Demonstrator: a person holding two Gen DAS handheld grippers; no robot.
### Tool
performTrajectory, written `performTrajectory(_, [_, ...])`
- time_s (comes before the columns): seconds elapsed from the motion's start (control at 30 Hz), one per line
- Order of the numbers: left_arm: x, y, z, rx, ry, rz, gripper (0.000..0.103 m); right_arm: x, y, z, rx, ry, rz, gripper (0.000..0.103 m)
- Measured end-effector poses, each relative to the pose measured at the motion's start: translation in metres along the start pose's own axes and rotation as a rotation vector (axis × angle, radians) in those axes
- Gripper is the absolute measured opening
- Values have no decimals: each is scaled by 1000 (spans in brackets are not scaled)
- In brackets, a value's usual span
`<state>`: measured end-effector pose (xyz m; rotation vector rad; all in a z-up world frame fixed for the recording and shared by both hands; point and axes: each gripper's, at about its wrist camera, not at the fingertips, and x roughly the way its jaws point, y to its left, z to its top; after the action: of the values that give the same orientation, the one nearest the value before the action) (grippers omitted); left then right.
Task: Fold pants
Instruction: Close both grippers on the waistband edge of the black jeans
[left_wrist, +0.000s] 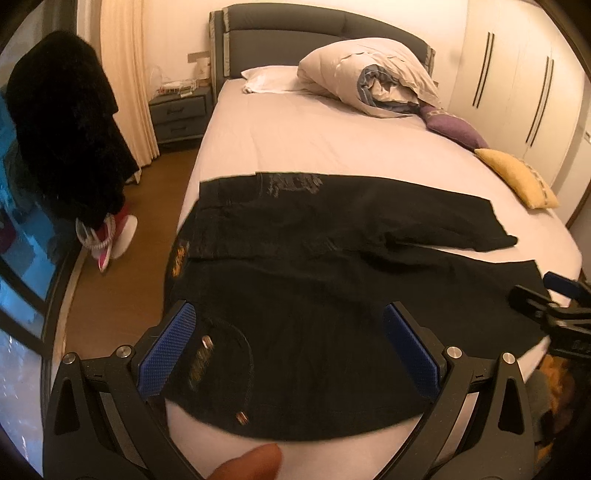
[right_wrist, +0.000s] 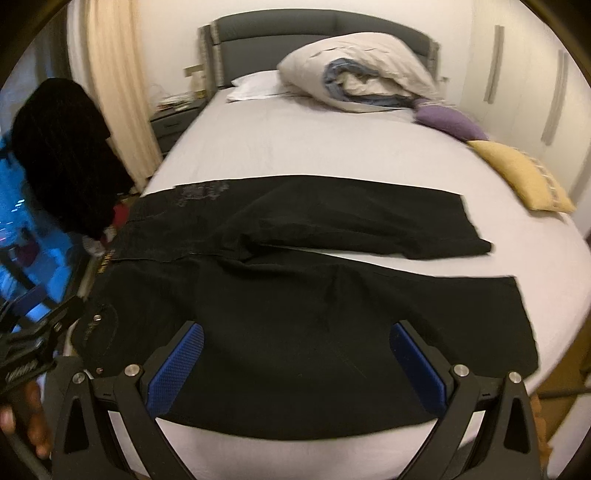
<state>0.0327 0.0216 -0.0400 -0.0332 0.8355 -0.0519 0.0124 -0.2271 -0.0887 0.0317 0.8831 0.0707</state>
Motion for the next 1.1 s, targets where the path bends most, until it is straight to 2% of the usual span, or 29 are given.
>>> performTrajectory(0.07, [17,6,14,28,5,-14,103,7,-9,12,-28,-2,95,103])
performTrajectory(0.1, [24,10,21,39,-17,-54,103,11,-13,19,-53,-11,131,103])
performTrajectory(0.13, [34,12,29,80,-1,-82,103,15,-16,28,-87,-23,152,103])
performTrajectory(0.2, [62,15,45,150,102,-67,103,24,-23,45,-159,-45,191,103])
performTrajectory(0.23, [74,18,55,172,114,-73,103,30,-26,54,-192,-49,209,103])
performTrajectory(0.33, [104,30,92,219,61,-90,103,53,-36,79,-269,-27,270,103])
performTrajectory(0.4, [132,35,121,267,68,-108,103,71,-44,96,-305,-2,312,99])
performTrajectory(0.53, [207,41,180,389,181,-266,103,113,-54,132,-388,43,405,96])
performTrajectory(0.67, [270,47,210,469,306,-367,101,146,-65,155,-409,72,472,88])
performTrajectory(0.73, [296,52,214,496,369,-406,92,164,-67,164,-427,79,488,86])
performTrajectory(0.8, [321,55,218,522,422,-410,89,175,-70,168,-440,93,509,84])
performTrajectory(0.9, [354,62,218,559,506,-413,77,195,-67,176,-480,124,542,80])
performTrajectory(0.97, [369,67,218,574,552,-431,73,206,-65,180,-497,139,548,79])
performTrajectory(1.07, [385,74,225,550,589,-489,67,217,-61,182,-502,156,550,76])
performTrajectory(1.1, [388,76,228,540,593,-498,58,221,-61,185,-502,160,548,75])
